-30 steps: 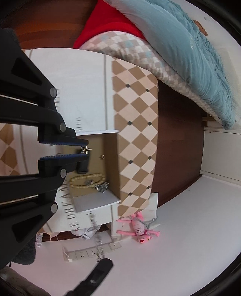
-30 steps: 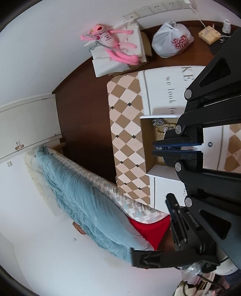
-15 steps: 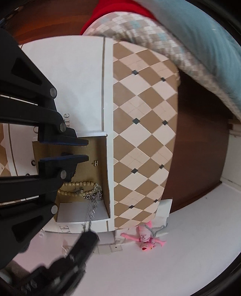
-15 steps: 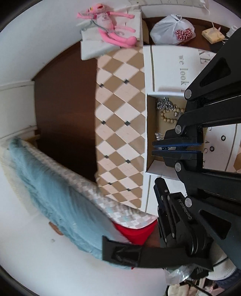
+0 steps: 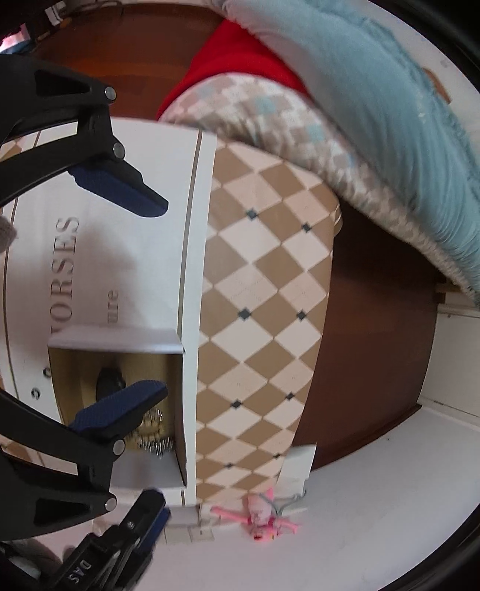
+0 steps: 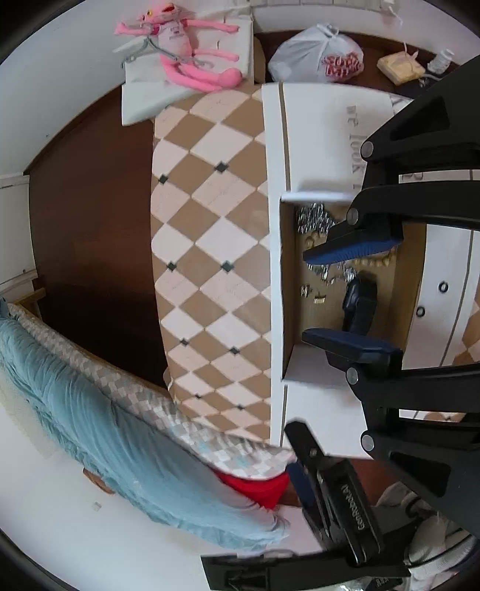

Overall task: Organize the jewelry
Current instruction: 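Open both tools to drop the necklace and earring into the box, then lift, then grasp a black ring with the right tool while the left tool grasps another black ring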

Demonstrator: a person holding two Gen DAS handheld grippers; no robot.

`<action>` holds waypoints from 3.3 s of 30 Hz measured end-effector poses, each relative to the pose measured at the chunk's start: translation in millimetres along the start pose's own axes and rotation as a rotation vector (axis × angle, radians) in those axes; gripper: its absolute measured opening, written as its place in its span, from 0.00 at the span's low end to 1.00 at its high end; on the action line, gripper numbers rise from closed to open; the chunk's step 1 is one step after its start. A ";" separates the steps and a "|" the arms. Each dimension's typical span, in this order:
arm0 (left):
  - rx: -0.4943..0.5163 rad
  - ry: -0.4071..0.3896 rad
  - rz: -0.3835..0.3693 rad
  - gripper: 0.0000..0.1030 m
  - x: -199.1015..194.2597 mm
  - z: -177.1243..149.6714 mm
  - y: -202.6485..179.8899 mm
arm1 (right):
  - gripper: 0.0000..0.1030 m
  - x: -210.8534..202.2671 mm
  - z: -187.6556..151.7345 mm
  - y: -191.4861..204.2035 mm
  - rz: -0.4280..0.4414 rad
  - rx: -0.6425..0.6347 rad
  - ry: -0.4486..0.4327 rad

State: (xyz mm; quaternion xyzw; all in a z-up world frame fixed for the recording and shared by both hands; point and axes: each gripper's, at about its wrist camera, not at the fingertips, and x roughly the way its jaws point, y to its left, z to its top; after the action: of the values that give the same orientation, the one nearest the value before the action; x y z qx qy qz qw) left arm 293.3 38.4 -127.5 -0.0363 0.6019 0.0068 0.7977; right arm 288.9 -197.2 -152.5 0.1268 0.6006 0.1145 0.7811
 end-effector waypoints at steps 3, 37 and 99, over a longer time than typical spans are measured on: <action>0.018 -0.049 0.046 1.00 -3.8 -12.3 -2.6 | 0.97 0.2 -11.9 1.7 -0.144 -0.043 -0.018; 0.050 -0.245 0.026 1.00 -109.5 -118.5 -35.1 | 1.00 -112.3 -124.3 8.3 -0.351 -0.009 -0.283; 0.161 0.035 0.043 0.79 53.6 -168.2 -73.4 | 0.12 30.7 -202.3 -56.5 -0.226 0.086 -0.130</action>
State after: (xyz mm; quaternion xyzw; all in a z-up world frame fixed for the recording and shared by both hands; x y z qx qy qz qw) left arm 150.6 -47.7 -221.2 0.0408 0.6150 -0.0253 0.7871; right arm 102.5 -228.0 -249.2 0.0988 0.5634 -0.0086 0.8202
